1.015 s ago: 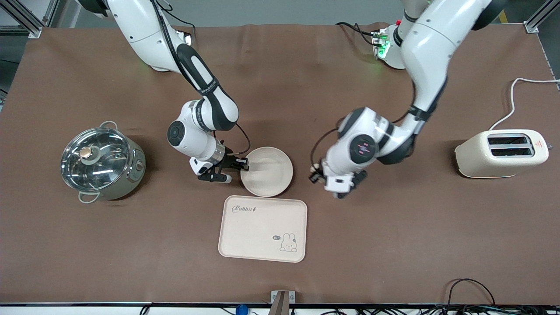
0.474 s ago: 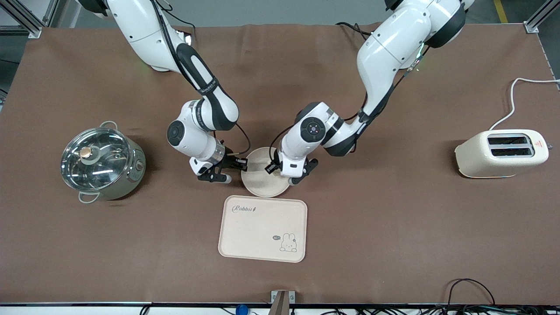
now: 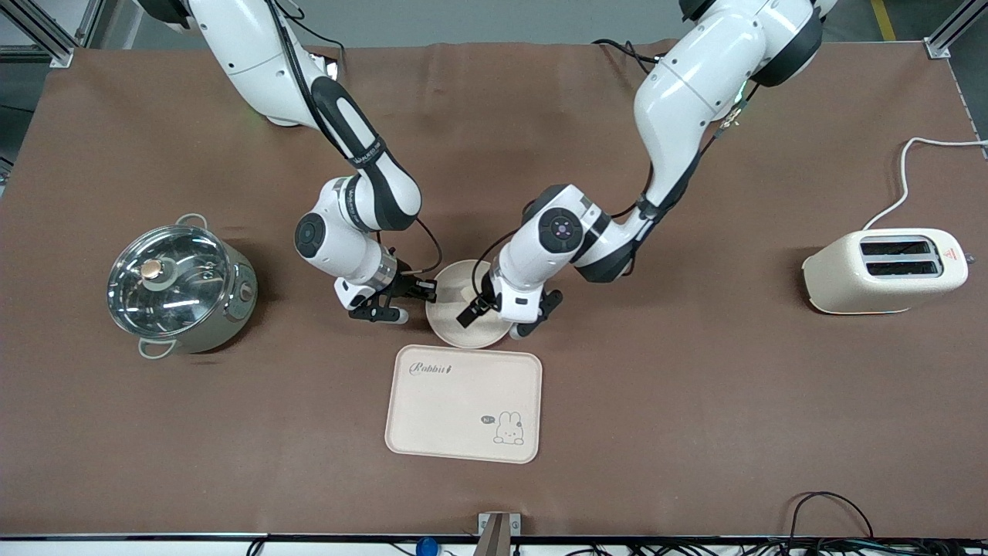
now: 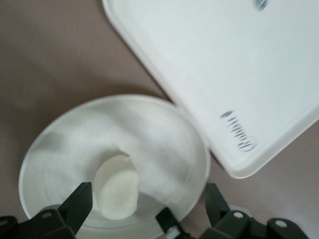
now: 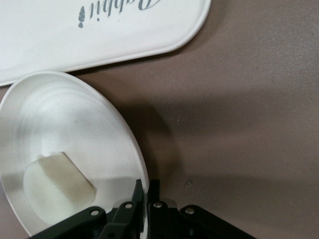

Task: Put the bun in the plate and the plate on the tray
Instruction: 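Raise the left gripper away from the plate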

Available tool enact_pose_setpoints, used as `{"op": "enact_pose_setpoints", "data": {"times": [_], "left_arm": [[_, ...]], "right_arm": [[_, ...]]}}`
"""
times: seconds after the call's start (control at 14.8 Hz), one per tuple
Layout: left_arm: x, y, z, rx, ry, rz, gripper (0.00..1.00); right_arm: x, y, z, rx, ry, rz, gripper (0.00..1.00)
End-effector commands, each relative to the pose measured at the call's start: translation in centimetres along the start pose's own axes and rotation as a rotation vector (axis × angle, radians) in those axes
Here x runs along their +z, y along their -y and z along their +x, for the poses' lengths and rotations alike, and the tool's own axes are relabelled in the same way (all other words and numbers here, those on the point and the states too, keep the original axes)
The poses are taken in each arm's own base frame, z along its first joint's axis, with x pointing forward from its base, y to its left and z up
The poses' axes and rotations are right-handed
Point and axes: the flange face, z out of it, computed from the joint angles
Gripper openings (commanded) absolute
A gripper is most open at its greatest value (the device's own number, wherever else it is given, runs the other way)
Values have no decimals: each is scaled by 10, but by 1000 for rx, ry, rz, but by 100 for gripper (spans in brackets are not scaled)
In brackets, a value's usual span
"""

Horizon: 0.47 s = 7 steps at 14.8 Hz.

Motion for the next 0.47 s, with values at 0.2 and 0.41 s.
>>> {"op": "enact_pose_setpoints", "data": {"times": [0.2, 0.41], "left_arm": [[-197, -8, 84, 134, -126, 95, 100], [-278, 20, 139, 321, -150, 199, 100]], "right_arm": [[-33, 22, 19, 89, -46, 114, 0], [-61, 46, 47, 97, -83, 187, 0]]}}
